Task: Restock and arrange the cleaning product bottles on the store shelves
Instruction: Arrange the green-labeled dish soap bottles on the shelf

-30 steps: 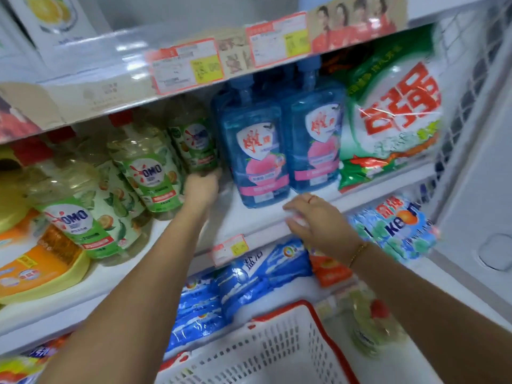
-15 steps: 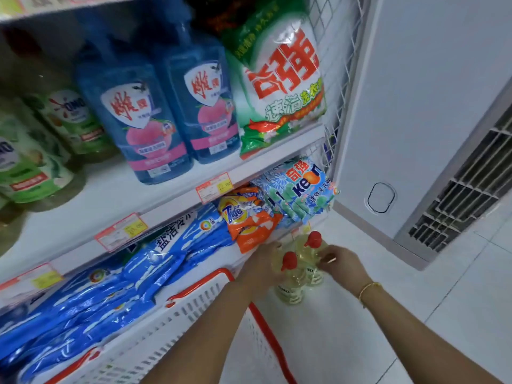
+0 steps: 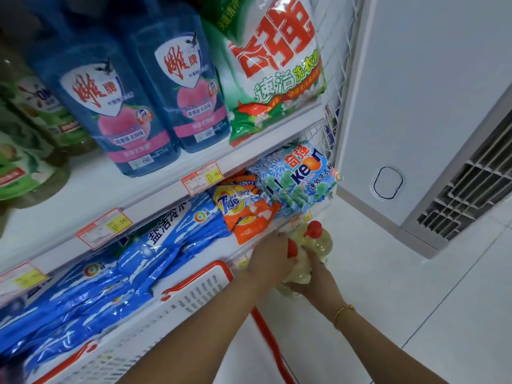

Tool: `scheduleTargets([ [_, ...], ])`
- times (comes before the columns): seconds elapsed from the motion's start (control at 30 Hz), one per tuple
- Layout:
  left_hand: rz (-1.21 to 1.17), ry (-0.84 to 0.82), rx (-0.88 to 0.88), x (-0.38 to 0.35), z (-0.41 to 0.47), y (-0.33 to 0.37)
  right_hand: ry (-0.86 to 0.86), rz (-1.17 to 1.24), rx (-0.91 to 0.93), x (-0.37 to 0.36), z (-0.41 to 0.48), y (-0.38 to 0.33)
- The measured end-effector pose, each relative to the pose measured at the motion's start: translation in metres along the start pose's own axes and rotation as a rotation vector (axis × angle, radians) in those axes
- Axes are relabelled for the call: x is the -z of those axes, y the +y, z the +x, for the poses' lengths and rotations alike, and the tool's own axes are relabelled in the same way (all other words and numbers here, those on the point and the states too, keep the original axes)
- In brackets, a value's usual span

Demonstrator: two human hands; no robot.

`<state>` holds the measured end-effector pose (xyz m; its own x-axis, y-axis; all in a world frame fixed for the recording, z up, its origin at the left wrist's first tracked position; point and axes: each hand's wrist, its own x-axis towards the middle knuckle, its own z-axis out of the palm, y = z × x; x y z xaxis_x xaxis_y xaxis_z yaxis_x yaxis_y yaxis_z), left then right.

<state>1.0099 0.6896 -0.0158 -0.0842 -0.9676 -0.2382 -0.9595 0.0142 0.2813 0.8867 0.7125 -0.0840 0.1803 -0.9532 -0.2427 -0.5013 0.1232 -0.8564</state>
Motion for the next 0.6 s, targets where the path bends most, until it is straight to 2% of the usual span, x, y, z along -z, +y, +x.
scheduleTargets([
  [0.1, -0.151, 0.101, 0.027, 0.062, -0.026, 0.013, 0.098, 0.103, 0.114, 0.018, -0.015, -0.036],
  [0.23, -0.336, 0.348, -0.005, 0.150, -0.078, 0.014, 0.137, 0.017, 0.351, 0.053, -0.031, -0.113],
  [0.33, -0.685, 0.491, -0.040, 0.191, -0.127, -0.001, 0.133, 0.086, 0.465, 0.070, -0.044, -0.177],
  [0.37, -0.736, 0.510, -0.012, 0.193, -0.142, -0.009, 0.127, 0.127, 0.476, 0.074, -0.048, -0.197],
  [0.43, -0.692, 0.494, 0.114, 0.183, -0.167, -0.020, 0.085, 0.225, 0.481, 0.078, -0.053, -0.233],
  [0.5, -0.736, 0.470, 0.120, 0.159, -0.176, -0.027, 0.000, 0.306, 0.482, 0.071, -0.054, -0.264],
  [0.57, -0.808, 0.576, 0.078, 0.138, -0.177, -0.036, -0.063, 0.324, 0.470, 0.054, -0.056, -0.291],
  [0.6, -0.817, 0.645, 0.113, 0.133, -0.177, -0.043, -0.083, 0.316, 0.475, 0.043, -0.057, -0.302],
])
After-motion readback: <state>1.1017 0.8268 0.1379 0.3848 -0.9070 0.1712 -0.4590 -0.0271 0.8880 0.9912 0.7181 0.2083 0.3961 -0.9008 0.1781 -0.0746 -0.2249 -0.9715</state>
